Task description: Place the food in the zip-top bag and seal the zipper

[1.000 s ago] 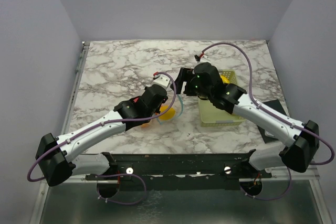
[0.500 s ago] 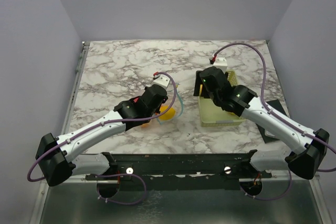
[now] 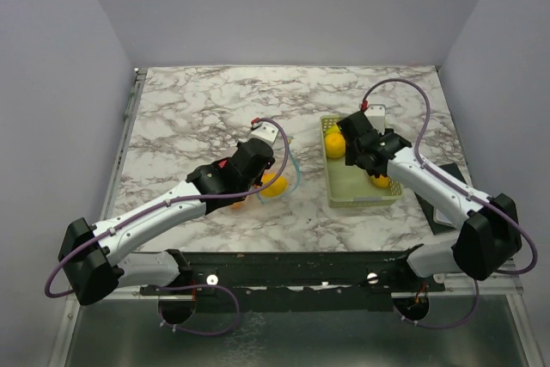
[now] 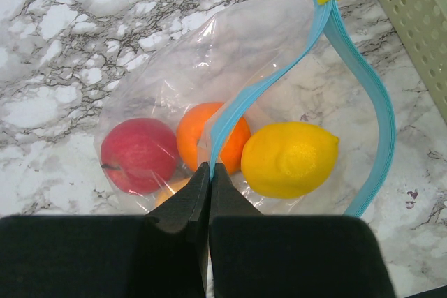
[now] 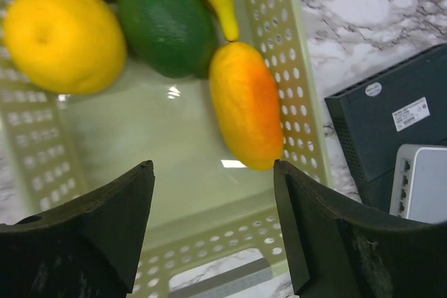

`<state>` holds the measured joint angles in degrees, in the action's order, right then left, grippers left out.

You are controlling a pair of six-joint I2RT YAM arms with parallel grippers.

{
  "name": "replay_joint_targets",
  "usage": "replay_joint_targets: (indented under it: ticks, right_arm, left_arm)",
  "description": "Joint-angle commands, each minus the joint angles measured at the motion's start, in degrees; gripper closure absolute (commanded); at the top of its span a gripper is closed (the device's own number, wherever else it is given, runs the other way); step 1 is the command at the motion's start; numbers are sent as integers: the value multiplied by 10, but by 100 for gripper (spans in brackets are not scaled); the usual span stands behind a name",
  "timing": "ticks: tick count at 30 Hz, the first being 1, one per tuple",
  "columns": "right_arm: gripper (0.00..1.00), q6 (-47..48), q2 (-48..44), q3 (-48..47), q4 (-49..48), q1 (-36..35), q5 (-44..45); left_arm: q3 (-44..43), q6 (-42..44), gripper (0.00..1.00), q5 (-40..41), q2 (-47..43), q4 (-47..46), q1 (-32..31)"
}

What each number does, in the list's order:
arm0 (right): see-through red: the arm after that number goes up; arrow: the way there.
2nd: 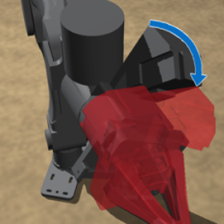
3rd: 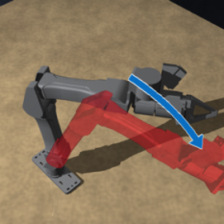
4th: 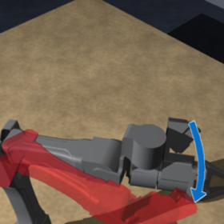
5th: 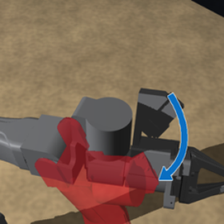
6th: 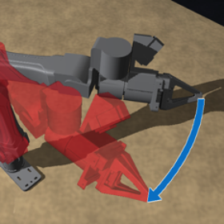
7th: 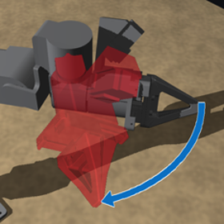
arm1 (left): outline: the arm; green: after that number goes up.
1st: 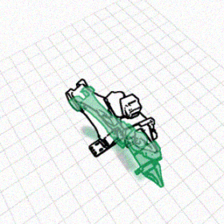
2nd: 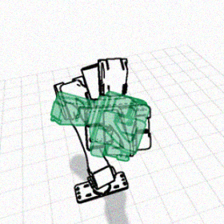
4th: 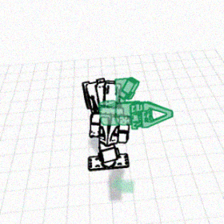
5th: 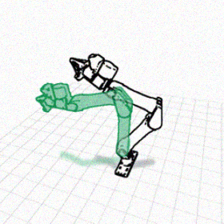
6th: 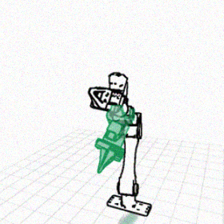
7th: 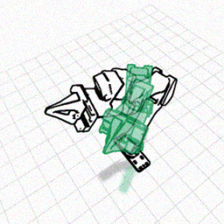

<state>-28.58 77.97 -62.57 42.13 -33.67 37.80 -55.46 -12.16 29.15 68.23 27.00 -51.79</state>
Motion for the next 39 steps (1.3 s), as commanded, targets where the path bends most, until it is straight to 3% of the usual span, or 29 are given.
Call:
replay_joint_targets:
  ticks: [1,16,24,26,35,39]
  right_arm:
    - [26,17,40,24,-3,39,-5]
    - [26,37,143,46,-66,107,-52]
    - [27,42,178,41,-78,131,-28]
    - [33,42,180,42,-82,133,-28]
    - [85,37,148,50,-79,134,-41]
    - [96,38,113,50,-65,134,-61]
  left_arm:
    - [5,0,100,-5,2,-2,3]
    - [5,0,100,-8,-3,-2,3]
    - [6,0,100,-5,-1,-2,3]
    - [6,1,100,-5,1,-2,3]
    - [5,0,100,-7,3,-2,3]
    - [5,0,100,-7,3,-2,3]
